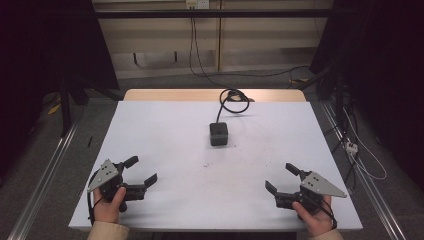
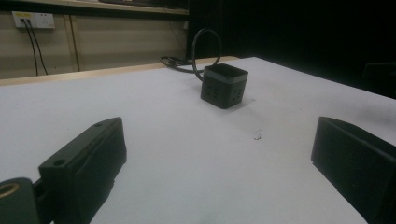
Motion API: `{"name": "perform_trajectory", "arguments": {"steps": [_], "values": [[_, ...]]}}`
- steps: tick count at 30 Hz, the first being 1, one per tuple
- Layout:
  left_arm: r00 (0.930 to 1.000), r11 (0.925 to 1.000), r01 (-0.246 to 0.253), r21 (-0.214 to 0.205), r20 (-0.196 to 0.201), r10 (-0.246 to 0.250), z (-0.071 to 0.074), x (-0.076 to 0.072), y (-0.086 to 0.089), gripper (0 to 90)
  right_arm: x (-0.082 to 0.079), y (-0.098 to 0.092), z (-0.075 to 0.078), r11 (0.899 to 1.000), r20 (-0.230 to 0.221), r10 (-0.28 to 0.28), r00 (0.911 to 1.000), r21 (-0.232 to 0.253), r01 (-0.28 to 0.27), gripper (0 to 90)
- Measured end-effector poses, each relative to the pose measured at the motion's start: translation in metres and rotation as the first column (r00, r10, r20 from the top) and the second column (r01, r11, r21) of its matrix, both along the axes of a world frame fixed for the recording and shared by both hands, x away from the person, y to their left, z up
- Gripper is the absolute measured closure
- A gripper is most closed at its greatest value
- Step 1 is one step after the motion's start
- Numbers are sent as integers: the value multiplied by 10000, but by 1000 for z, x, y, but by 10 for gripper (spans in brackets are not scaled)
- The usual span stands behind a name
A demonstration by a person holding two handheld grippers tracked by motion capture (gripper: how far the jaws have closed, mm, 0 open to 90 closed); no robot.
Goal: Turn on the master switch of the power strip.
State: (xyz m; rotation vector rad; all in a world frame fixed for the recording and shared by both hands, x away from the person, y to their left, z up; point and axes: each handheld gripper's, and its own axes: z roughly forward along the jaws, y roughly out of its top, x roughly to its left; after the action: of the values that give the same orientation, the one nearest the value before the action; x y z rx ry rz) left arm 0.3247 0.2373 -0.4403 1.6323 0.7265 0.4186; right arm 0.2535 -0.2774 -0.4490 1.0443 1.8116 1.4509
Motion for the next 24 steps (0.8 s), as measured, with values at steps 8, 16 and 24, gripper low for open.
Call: {"name": "perform_trajectory", "arguments": {"steps": [8, 16, 24], "values": [[10000, 10000, 65, -19, 41, -65, 0, -1, -1, 29, 4, 1, 0, 10000, -53, -47, 10000, -24, 46, 73], [9997, 9998, 188, 77, 180, -190, 1, -2, -2, 29, 15, 7, 4, 9997, -151, -199, 9997, -164, 196, 72], [9996, 9998, 192, 68, 199, -193, 1, -4, -1, 29, 27, 14, 4, 9997, -312, -85, 9995, -247, 77, 73]]}}
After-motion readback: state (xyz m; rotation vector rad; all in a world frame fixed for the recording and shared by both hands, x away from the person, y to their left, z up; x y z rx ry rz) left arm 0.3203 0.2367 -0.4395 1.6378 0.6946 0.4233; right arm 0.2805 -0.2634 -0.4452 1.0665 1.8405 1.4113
